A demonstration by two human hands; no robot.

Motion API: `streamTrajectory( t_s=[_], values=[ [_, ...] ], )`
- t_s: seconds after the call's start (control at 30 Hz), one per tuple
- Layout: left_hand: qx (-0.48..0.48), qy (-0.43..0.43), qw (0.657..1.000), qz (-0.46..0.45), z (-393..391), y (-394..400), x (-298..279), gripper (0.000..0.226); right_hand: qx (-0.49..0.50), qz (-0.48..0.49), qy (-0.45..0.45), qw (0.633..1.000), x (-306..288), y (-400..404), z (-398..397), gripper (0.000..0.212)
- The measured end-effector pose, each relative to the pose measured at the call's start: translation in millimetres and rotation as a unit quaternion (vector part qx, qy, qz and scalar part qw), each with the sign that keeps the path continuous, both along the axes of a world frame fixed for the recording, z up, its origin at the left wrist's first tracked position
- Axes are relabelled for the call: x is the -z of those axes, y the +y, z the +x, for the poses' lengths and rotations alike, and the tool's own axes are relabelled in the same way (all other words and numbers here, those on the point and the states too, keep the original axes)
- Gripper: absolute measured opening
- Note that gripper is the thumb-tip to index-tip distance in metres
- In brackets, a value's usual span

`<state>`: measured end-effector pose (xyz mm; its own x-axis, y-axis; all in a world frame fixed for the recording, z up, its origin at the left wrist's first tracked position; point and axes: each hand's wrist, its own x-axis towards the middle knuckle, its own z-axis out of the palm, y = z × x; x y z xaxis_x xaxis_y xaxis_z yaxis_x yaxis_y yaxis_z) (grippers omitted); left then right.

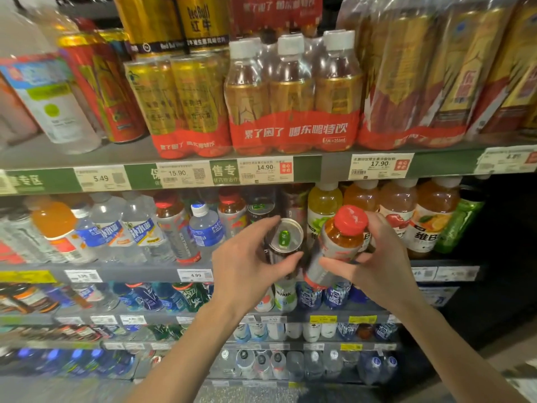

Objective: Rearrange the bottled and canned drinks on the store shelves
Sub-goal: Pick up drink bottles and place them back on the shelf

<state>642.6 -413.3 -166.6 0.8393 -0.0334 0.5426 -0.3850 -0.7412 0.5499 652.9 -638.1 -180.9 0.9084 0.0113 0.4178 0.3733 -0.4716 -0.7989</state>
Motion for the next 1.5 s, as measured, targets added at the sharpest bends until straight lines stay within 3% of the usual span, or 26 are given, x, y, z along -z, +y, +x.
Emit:
streamTrajectory(
  t_s=[0.3, 0.43, 0.57, 0.73, 0.93, 1.1, 1.37, 1.43, 1.5],
  values=[
    [-0.035, -0.072, 0.997, 0.0, -10.4, 45.4, 15.0, 0.05, 0.037, 0.051, -0.052, 0.997, 6.7, 38.9, 16.5, 0.067],
    [-0.011, -0.02, 0.998, -0.057, -10.8, 58.4, 10.3, 0.056, 0.071, 0.058, -0.069, 0.993, 16.5, 57.2, 26.4, 0.065],
    [0.016, 0.041, 0.988, -0.151, -10.3, 64.4, 1.1, 0.064, 0.12, 0.025, -0.085, 0.989, 34.1, 67.7, 41.2, 0.071],
    [-0.005, 0.077, 0.979, -0.187, -5.5, 72.7, -1.4, 0.082, 0.172, -0.01, -0.128, 0.977, 49.1, 79.6, 45.9, 0.08],
    [0.007, 0.067, 0.979, -0.191, 0.6, 77.0, -5.2, 0.08, 0.231, -0.084, -0.096, 0.965, 52.3, 90.4, 51.1, 0.082],
    [0.03, 0.069, 0.977, -0.201, 3.3, 81.2, -10.7, 0.074, 0.266, -0.155, -0.145, 0.94, 55.1, 103.0, 51.3, 0.078],
    [0.035, 0.066, 0.978, -0.196, 2.8, 89.4, -16.2, 0.069, 0.26, -0.138, -0.114, 0.949, 51.4, 109.7, 54.7, 0.079],
    [0.031, 0.061, 0.978, -0.196, 3.0, 92.4, -18.1, 0.067, 0.258, -0.101, -0.119, 0.953, 45.5, 111.2, 43.9, 0.078],
    [0.023, 0.061, 0.977, -0.202, 2.9, 96.6, -21.1, 0.065, 0.197, -0.034, -0.128, 0.971, 37.1, 115.7, 28.3, 0.067]
  ],
)
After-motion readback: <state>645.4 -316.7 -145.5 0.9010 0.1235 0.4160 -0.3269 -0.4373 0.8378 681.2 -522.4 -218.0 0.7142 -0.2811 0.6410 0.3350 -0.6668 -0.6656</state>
